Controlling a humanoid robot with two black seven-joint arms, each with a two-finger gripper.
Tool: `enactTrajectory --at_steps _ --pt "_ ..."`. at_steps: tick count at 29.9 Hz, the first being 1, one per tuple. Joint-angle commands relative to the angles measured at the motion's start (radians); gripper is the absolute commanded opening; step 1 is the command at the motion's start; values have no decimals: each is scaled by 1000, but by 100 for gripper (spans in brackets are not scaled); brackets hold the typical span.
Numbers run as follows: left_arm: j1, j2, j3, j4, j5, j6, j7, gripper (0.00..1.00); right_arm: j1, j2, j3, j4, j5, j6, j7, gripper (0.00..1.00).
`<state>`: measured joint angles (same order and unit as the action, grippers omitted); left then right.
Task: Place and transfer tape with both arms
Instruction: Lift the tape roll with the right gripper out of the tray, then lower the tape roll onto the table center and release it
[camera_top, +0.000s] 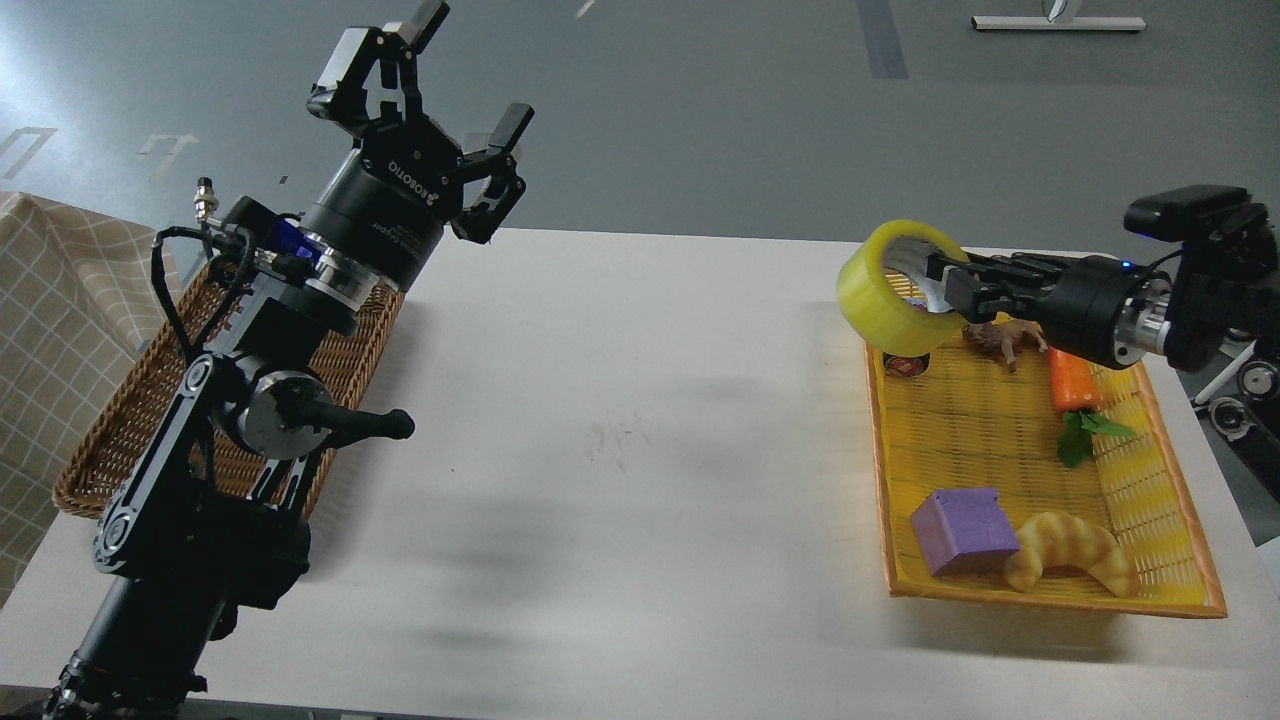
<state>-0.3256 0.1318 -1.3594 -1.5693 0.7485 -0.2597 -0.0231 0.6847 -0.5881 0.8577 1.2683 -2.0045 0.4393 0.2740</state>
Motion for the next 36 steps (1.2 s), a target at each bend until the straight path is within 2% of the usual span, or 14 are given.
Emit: enactTrajectory --at_steps 1,6,12,15,20,23,33,36 --pt "3 3 -4 0 0 -6 -1 98 67 72 -83 -3 -3 2 -21 0" --pt "8 -6 -7 0 0 -6 -1 98 78 184 -144 -18 -16 7 -64 0" --pt "5 -17 -7 0 0 -6 -1 98 73 280 -216 -61 -103 9 -82 0" --pt "16 -20 -9 0 -1 -7 -3 98 59 294 -223 -67 -108 9 -110 0" --pt "30 -27 -9 -2 0 -6 -6 98 56 300 -256 -93 -122 3 -121 0" --pt "30 -44 -9 -2 0 -4 -5 98 55 304 -276 -95 -122 -8 -151 0" --pt "42 -43 -13 -2 0 -3 -5 98 50 356 -278 -96 -108 -5 -182 0" --pt "42 -40 -17 -2 0 0 -6 98 52 386 -273 -90 -100 13 -211 1"
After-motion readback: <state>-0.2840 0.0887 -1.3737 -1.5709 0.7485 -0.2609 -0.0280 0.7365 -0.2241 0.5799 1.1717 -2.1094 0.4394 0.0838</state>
